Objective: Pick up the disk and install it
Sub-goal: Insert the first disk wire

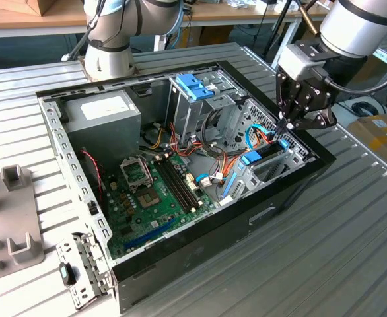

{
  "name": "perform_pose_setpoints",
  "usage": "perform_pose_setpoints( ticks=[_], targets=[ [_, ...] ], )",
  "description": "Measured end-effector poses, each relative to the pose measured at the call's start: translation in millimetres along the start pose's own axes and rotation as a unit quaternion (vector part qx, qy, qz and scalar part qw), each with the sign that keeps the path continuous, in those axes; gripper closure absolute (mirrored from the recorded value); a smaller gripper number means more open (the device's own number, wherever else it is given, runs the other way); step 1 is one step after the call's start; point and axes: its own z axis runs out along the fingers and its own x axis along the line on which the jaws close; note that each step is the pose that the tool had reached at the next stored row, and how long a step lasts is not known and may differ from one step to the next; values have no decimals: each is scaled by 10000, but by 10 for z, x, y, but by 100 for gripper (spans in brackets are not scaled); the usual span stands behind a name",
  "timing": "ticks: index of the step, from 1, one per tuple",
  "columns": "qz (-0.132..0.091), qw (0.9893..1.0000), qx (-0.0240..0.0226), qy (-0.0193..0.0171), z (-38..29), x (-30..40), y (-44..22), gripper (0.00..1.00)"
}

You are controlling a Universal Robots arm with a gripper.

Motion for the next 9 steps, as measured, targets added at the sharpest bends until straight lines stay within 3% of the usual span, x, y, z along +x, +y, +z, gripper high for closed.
perform_pose_setpoints(
  ticks=[4, 6, 9],
  targets=[
    [3, 10000, -52, 4, 6, -7, -100, 90],
    [6, 10000, -96, 8, 12, -14, -188, 90],
    [7, 9999, -104, 8, 13, -16, -210, 90]
  ],
)
